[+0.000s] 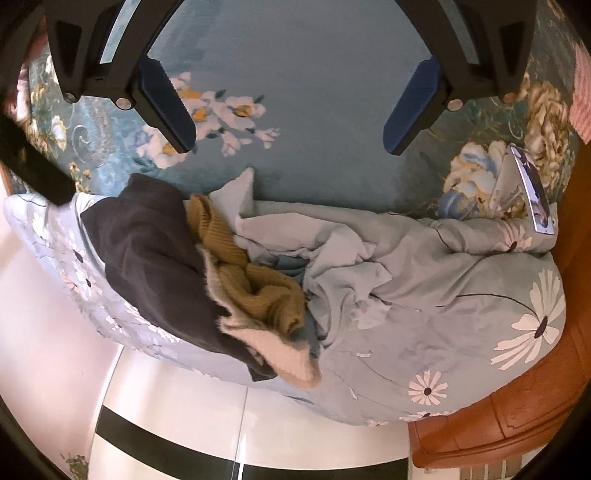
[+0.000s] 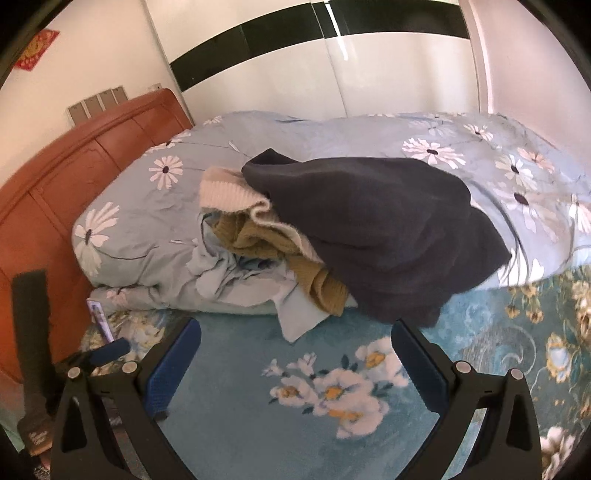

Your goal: Fold clothes

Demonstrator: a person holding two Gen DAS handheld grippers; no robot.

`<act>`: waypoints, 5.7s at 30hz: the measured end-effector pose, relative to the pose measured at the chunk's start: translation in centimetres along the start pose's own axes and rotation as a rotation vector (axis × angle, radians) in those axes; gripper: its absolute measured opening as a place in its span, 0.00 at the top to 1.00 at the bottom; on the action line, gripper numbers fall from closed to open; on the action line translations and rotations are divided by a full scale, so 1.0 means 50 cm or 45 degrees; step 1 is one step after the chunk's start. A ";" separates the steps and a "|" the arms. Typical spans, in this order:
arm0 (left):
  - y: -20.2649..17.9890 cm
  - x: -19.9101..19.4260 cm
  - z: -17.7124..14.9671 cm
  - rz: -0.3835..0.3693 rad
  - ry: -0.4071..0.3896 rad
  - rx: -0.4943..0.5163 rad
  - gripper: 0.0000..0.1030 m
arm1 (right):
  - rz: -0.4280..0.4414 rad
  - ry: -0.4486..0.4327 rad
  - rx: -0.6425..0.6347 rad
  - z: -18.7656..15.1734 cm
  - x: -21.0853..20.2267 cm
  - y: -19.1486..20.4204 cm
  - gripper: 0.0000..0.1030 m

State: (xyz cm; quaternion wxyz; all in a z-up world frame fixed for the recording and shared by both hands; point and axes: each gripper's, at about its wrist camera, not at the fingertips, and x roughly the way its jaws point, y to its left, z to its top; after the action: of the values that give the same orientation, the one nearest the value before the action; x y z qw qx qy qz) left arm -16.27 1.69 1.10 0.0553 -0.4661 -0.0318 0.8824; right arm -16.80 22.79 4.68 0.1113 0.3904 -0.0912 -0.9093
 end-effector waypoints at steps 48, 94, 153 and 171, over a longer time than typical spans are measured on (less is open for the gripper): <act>0.243 0.067 -0.078 -0.021 0.247 -0.274 0.00 | -0.446 0.212 -0.436 0.350 0.439 0.190 0.43; -0.132 -0.047 -0.190 -0.439 0.377 0.045 0.00 | -0.553 0.507 0.491 -0.297 -0.424 -0.286 0.75; -0.312 -0.026 -0.252 -0.428 0.447 0.007 0.00 | -0.879 0.500 0.395 -0.149 -0.427 -0.620 0.89; -0.499 0.093 -0.372 -0.478 0.750 -0.092 0.01 | -1.041 0.446 0.267 -0.131 -0.534 -0.665 0.82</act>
State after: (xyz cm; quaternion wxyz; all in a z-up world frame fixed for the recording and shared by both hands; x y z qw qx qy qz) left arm -1.81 27.12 -10.49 0.2068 -0.6884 -0.1307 0.6828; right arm 1.53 61.45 10.26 -0.2831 0.5515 -0.0009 -0.7847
